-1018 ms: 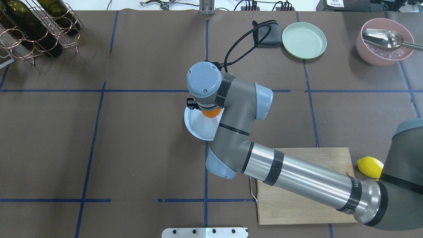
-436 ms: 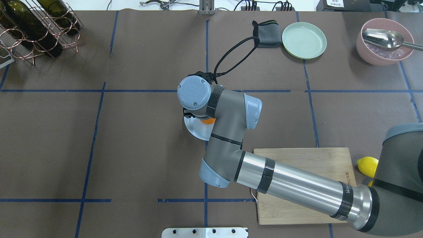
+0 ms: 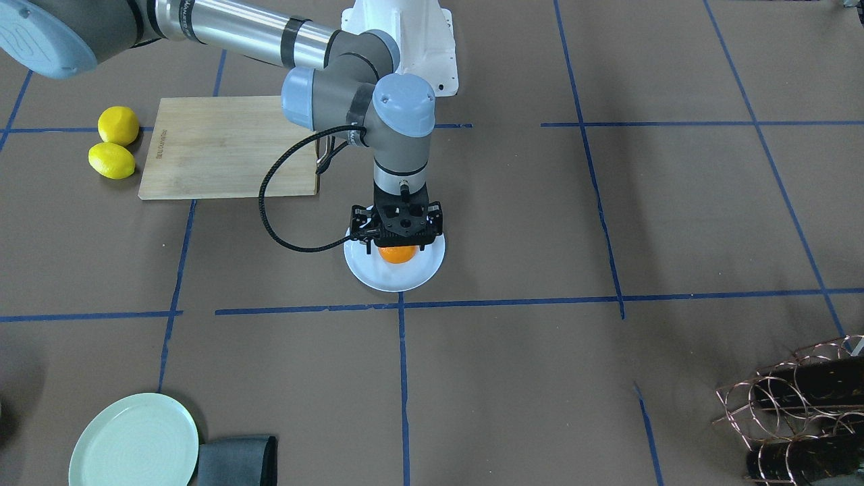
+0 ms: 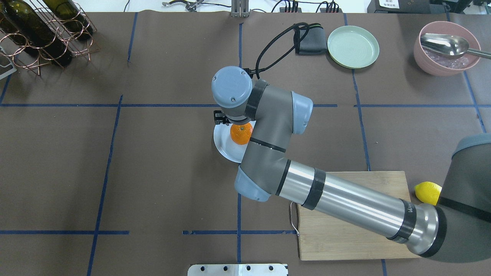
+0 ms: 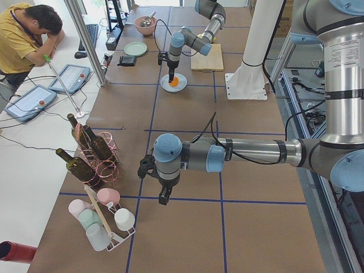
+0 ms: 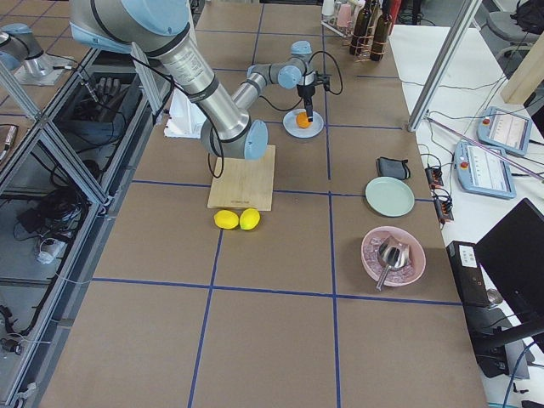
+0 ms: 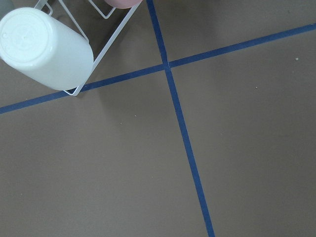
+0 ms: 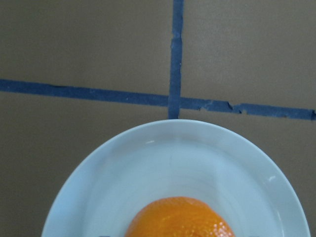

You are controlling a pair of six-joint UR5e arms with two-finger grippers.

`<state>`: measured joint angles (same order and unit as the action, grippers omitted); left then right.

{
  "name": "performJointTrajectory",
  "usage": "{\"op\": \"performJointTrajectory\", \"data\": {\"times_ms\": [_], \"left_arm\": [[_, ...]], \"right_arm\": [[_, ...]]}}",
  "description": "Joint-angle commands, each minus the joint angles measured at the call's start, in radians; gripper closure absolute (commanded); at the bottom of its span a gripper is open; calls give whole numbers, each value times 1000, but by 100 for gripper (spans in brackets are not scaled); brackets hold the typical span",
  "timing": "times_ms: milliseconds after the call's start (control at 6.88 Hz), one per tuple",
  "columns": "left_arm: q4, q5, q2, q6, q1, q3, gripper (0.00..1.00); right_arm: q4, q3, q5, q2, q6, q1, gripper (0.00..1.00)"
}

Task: Pick orange to plate
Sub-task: 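Lower the tangerine onto the plate and open the right gripper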

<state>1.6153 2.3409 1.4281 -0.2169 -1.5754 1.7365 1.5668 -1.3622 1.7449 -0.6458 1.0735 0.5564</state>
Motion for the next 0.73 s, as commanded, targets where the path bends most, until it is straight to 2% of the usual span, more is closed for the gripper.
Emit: {"op": "performJointTrajectory", "data": {"times_ms": [0, 291, 582], "left_arm": [[0, 6, 2, 8, 2, -2, 0], [0, 64, -3, 10, 0, -18, 0], [3, 57, -3, 10, 0, -6, 0]], "right_arm": [[131, -169, 204, -72, -233, 205, 0], [228, -347, 379, -251, -553, 415, 0], [359, -425, 430, -359, -854, 601, 0]]}}
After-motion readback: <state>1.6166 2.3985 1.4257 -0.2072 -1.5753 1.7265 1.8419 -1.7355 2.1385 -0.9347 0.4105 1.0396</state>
